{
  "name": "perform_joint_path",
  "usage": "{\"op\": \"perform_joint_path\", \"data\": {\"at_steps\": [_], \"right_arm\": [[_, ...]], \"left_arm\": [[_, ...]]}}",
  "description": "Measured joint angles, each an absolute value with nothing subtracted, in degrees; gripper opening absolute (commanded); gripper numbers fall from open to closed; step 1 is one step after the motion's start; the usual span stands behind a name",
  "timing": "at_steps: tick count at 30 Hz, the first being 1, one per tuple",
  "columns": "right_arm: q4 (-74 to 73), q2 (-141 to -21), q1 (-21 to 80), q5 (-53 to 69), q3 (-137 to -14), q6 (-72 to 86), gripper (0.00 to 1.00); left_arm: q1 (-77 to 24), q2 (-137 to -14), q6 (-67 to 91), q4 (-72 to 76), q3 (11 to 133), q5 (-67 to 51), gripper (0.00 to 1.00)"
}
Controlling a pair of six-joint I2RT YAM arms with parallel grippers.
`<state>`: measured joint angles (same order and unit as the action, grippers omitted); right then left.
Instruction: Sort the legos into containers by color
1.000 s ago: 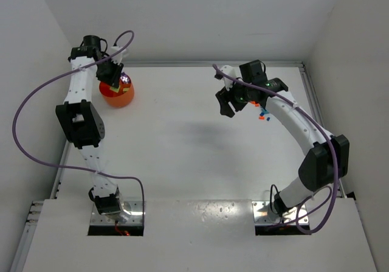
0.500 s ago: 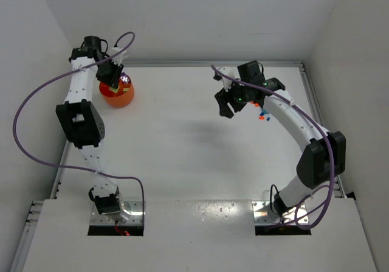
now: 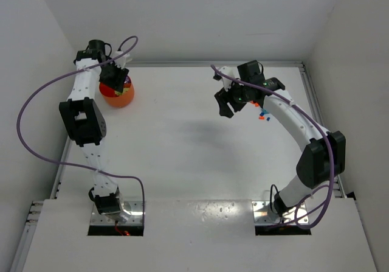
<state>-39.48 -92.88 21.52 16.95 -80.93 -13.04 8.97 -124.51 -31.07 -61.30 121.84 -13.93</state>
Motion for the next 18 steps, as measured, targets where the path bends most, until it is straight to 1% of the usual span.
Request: {"op": "perform_joint_path", "data": {"at_steps": [3, 9, 11, 12, 13, 18], "right_arm": [[-39.48, -92.88, 21.52, 16.93, -80.95, -13.04, 0.66], [-39.40, -92.86, 20.97, 16.40, -80.95, -12.43, 0.66], [-39.35, -92.82, 20.10, 15.94, -80.84, -12.14, 0.66], [-38.92, -92.58, 19.44, 15.51, -80.34, -11.97, 0.66], [-38.83, -92.18, 18.70, 15.03, -79.68, -11.92, 0.64], [-38.00, -88.09, 14.17, 10.81, -72.07, -11.73, 0.64]], "left_arm": [[8.97, -124.51, -30.81, -60.60, 121.54, -13.98, 0.62], [8.97, -123.20, -29.45, -57.91, 120.27, -15.94, 0.65], [8.97, -120.51, -28.95, -56.18, 118.10, -17.80, 0.73], [8.97, -118.74, -28.23, -55.42, 117.01, -19.03, 0.80], [8.97, -116.60, -27.55, -54.39, 115.98, -20.25, 0.99], [8.93, -103.50, -21.02, -49.58, 113.16, -28.34, 1.00]]}}
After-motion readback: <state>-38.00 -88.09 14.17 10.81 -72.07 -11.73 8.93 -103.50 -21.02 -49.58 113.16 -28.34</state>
